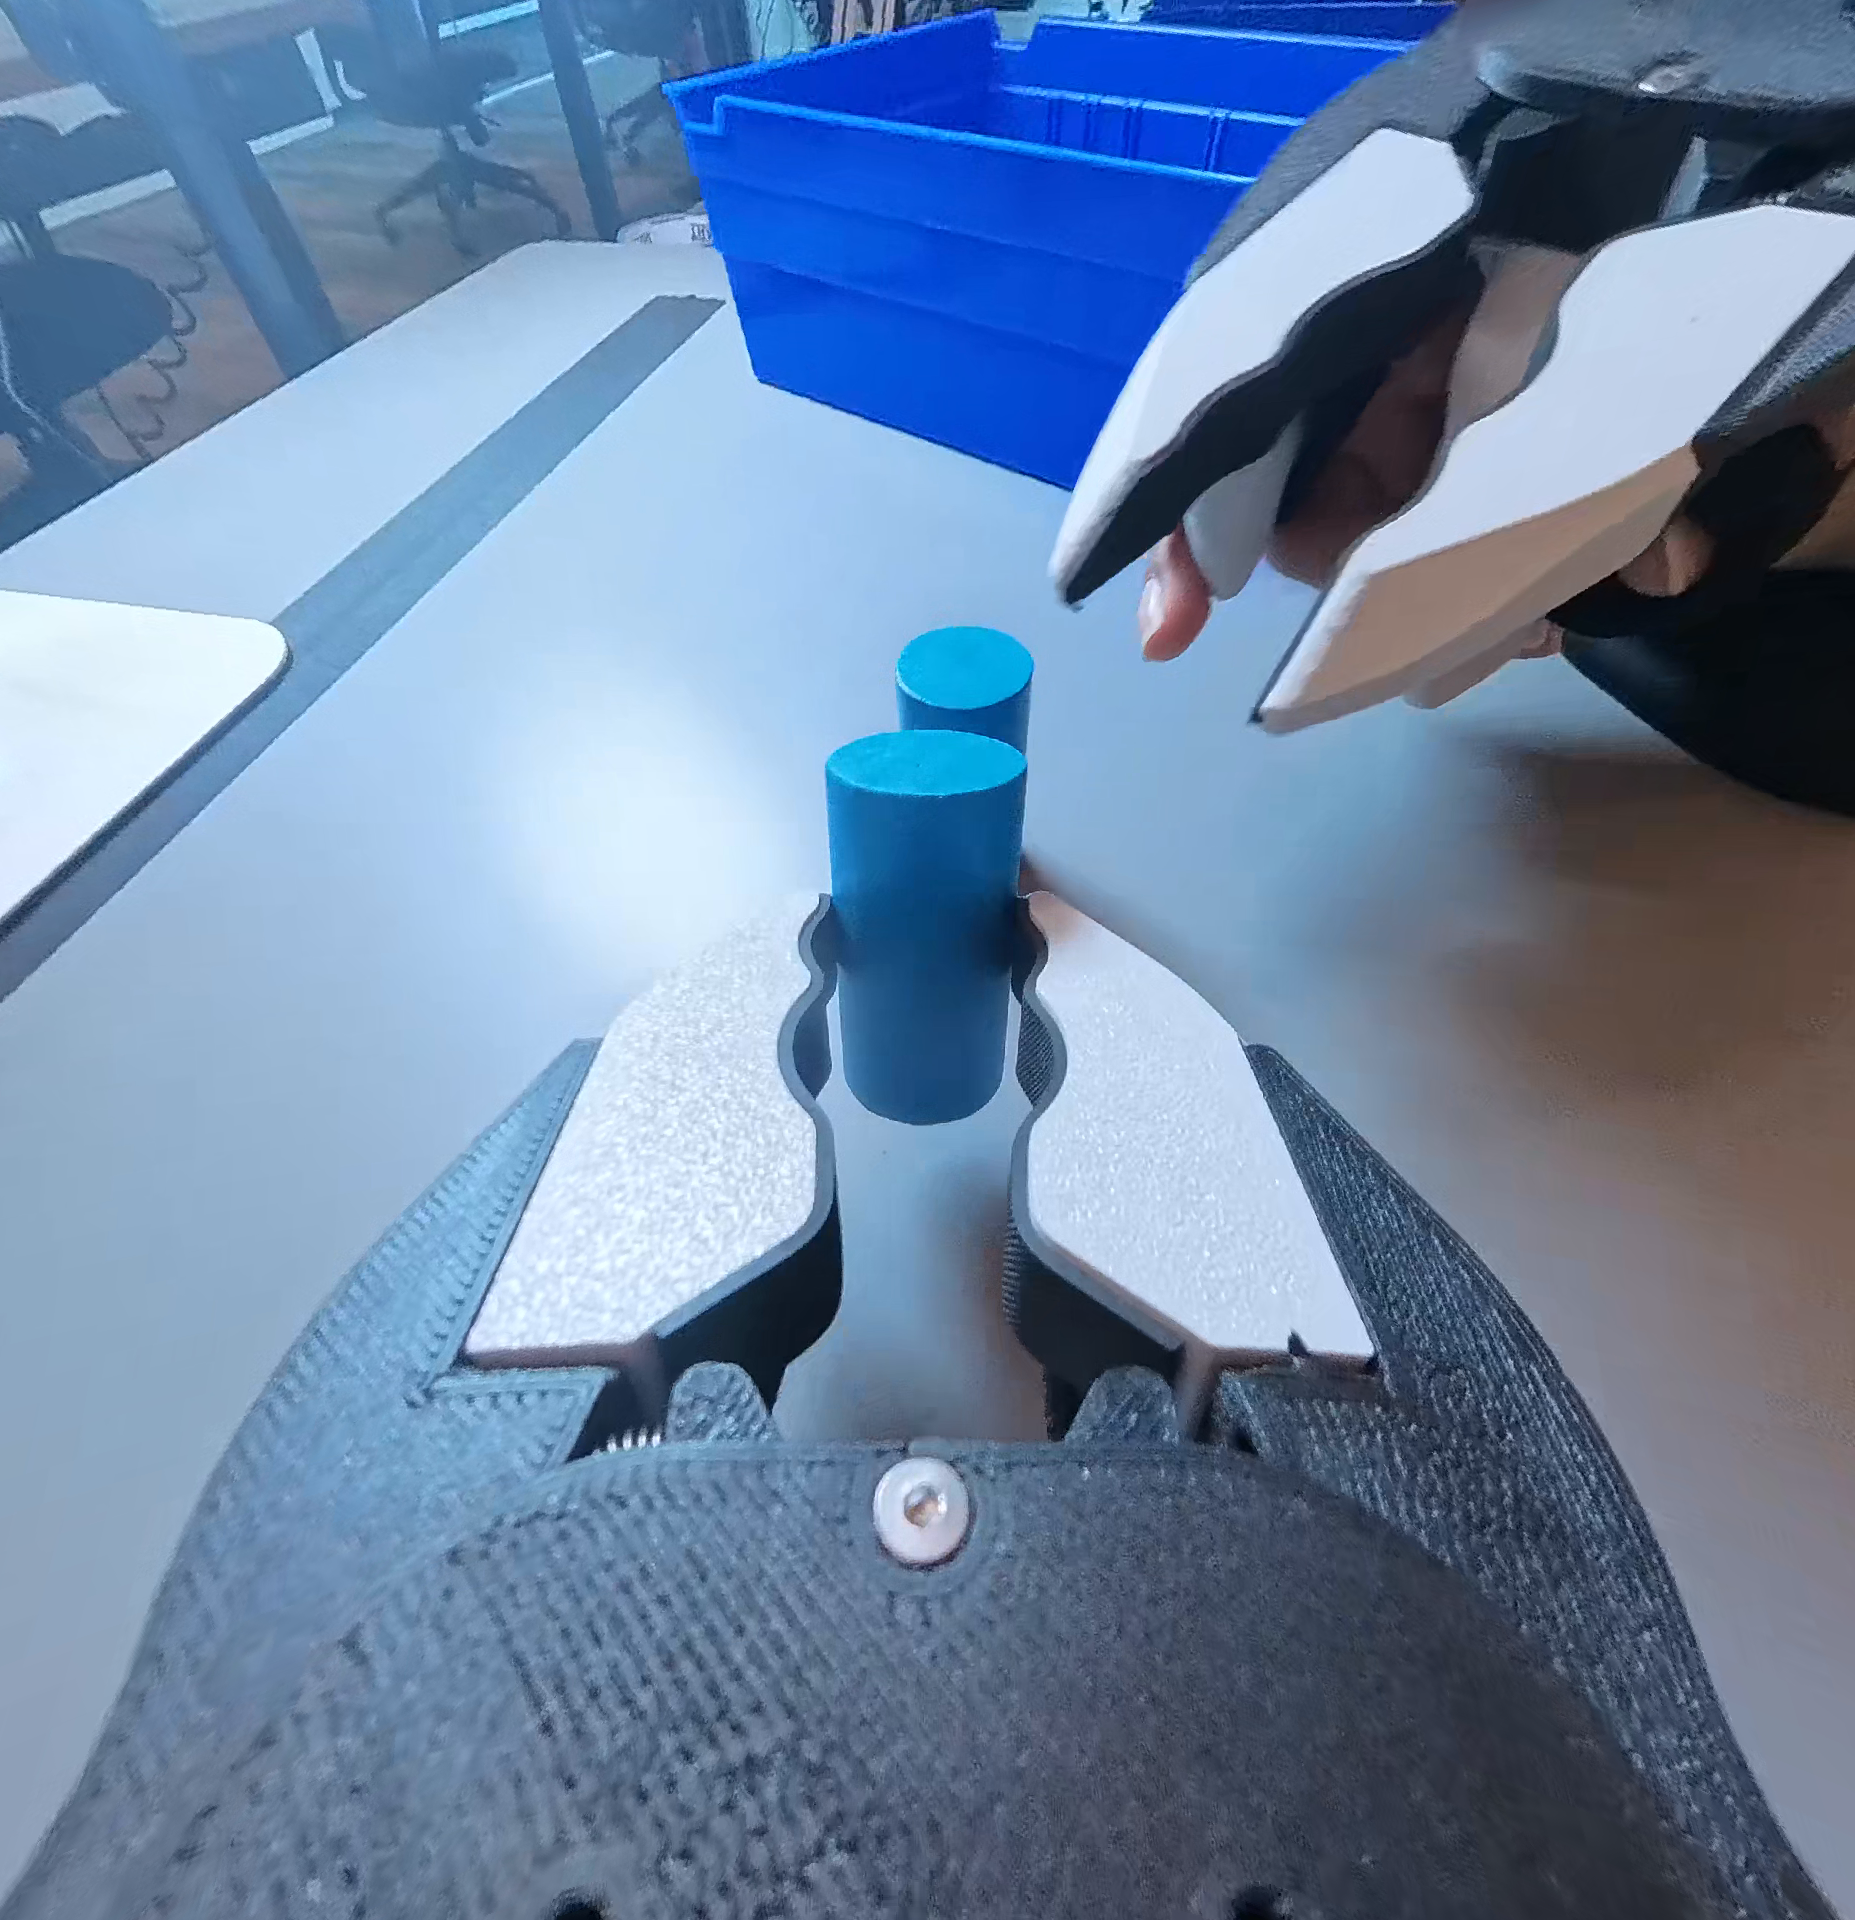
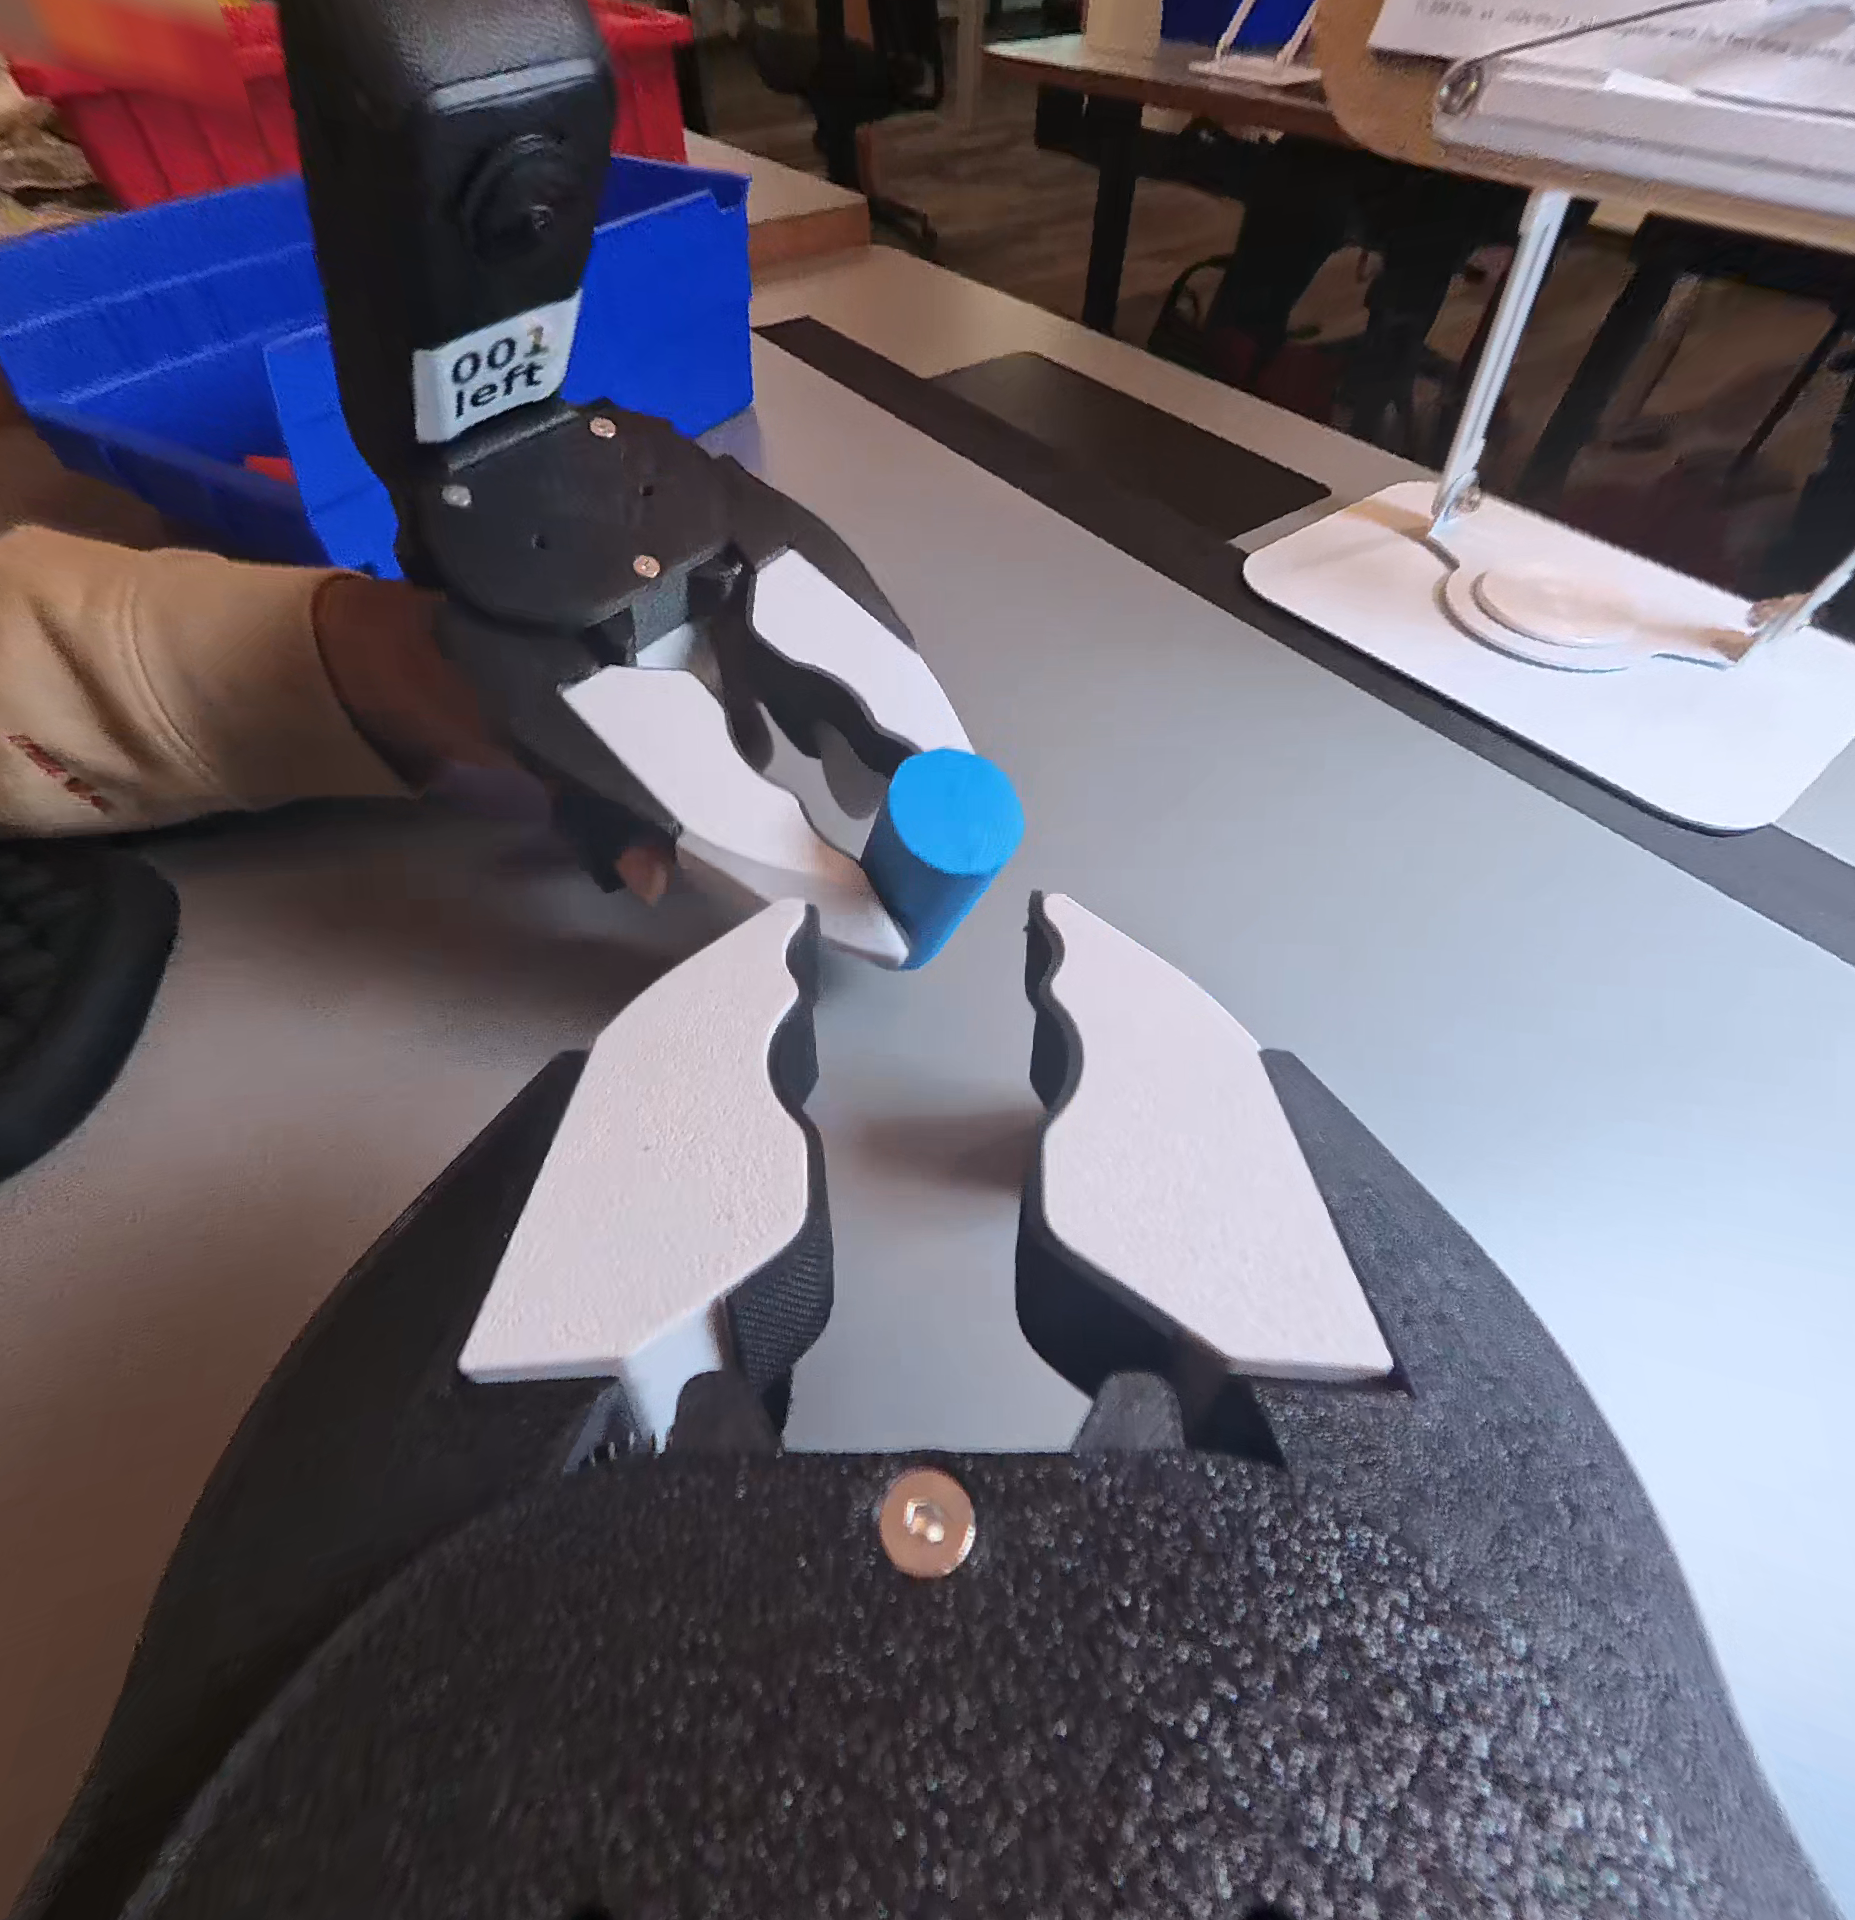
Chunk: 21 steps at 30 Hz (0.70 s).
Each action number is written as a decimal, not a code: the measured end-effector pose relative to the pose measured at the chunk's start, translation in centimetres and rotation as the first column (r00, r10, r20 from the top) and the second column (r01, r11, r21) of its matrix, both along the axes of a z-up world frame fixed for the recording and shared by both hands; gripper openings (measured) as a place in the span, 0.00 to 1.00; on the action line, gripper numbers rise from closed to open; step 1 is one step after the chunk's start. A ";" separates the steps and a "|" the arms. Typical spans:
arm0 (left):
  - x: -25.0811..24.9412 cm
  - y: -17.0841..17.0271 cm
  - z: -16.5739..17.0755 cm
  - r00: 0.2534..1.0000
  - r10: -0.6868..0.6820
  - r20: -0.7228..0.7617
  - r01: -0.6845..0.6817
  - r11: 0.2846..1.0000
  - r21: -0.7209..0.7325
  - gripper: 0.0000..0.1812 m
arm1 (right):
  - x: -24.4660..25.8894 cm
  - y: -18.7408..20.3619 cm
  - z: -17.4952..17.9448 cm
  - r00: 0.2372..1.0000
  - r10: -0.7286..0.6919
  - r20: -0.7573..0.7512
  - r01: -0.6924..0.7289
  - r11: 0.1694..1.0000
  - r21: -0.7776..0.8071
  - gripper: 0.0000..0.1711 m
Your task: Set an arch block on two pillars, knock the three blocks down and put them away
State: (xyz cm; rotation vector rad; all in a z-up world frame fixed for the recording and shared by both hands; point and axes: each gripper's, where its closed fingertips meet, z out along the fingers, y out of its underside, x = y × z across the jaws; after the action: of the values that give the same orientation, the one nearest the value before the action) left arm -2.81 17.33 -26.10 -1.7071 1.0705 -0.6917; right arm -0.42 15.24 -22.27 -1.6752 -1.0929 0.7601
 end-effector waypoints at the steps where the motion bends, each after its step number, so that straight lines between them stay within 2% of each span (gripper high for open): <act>1: 0.3 -0.2 0.2 1.000 -0.013 0.003 0.013 1.000 0.013 0.18 | -0.6 0.2 0.1 1.000 -0.002 0.020 0.002 1.000 -0.018 0.22; 5: 0.8 -0.9 0.6 0.999 -0.034 0.003 0.034 0.997 0.066 0.18 | -2.3 1.1 -0.7 0.985 0.007 0.175 0.003 0.998 -0.056 0.20; 8: 0.4 -0.8 0.4 1.000 -0.017 -0.006 0.017 0.998 0.066 0.18 | -3.4 1.1 -0.9 0.974 0.055 0.221 -0.037 0.996 -0.084 0.18; 13: -0.5 -0.7 0.3 1.000 0.007 -0.007 -0.007 1.000 0.023 0.18 | -3.9 1.6 -1.2 0.960 0.082 0.269 -0.048 0.990 -0.133 0.18; 16: -0.9 -0.6 -0.2 0.999 0.024 -0.044 -0.024 1.000 0.000 0.24 | -3.9 1.7 -1.8 0.953 0.075 0.294 -0.038 0.991 -0.130 0.18; 19: -0.8 -0.7 -0.5 0.997 0.028 -0.066 -0.027 1.000 0.015 0.25 | -4.2 1.4 -2.1 0.949 0.076 0.305 -0.040 0.992 -0.122 0.19; 21: -0.6 -0.7 -0.6 0.996 0.034 -0.079 -0.033 0.999 0.024 0.25 | -4.4 1.3 -2.0 0.954 0.077 0.291 -0.047 0.993 -0.108 0.23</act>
State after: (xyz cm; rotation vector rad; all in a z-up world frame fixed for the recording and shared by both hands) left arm -3.40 16.66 -26.71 -1.7415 1.0980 -0.5927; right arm -4.77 16.57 -24.23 -1.8898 -1.3381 0.6245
